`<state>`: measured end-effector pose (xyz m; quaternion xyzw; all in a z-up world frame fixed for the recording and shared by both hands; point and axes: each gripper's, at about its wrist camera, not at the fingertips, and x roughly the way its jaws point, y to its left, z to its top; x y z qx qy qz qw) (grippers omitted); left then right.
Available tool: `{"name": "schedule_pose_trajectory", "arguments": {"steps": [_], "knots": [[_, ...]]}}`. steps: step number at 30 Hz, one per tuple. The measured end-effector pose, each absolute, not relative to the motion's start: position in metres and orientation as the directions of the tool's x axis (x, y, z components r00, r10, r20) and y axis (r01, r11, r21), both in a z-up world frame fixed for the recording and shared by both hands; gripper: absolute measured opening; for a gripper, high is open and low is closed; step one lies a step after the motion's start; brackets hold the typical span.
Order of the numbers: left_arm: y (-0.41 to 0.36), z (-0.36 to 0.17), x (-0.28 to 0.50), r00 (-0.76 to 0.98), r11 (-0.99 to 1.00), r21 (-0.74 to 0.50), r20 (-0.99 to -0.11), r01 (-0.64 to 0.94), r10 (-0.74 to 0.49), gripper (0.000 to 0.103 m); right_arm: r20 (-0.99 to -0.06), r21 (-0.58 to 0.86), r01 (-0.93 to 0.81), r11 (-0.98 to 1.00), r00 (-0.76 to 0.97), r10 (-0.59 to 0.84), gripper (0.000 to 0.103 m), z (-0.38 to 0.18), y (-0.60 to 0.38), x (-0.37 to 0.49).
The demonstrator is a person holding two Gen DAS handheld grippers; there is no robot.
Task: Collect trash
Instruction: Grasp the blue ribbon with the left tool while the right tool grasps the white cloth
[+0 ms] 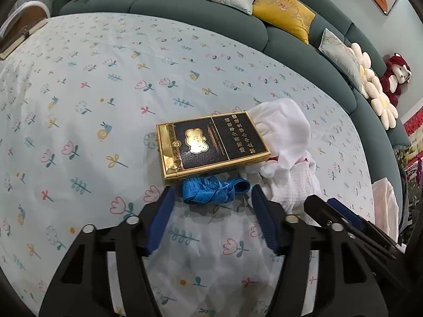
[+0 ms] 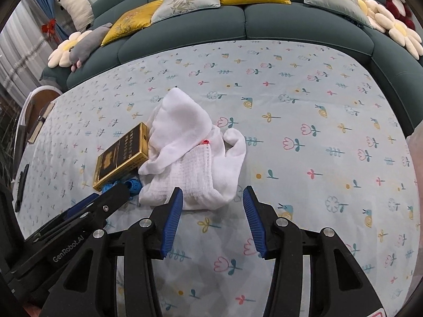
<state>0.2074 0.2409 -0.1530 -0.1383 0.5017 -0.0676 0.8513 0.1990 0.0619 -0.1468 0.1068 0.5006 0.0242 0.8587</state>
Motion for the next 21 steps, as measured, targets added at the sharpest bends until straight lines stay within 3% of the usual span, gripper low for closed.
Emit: {"name": "schedule_pose_trajectory", "arguments": {"steps": [5, 7, 9, 21], "knots": [[0.236, -0.154, 0.210, 0.475, 0.952, -0.306, -0.839, -0.006, -0.267, 0.036, -0.860, 0.212, 0.050, 0.976, 0.483, 0.162, 0.043, -0.157, 0.067, 0.206], [0.234, -0.152, 0.210, 0.473, 0.950, -0.312, -0.837, 0.000, -0.275, 0.032, -0.860, 0.228, 0.040, 0.973, 0.478, 0.182, 0.021, -0.159, 0.069, 0.207], [0.232, -0.148, 0.208, 0.483, 0.952, -0.305, -0.832, 0.013, -0.273, 0.029, -0.857, 0.235, 0.031, 0.971, 0.477, 0.192, 0.010, -0.158, 0.070, 0.205], [0.204, -0.101, 0.169, 0.530, 0.939, -0.320, -0.777, 0.130, -0.338, 0.026, -0.778, 0.265, 0.036, 0.963, 0.598, 0.192, 0.009, -0.102, 0.041, 0.159]]}}
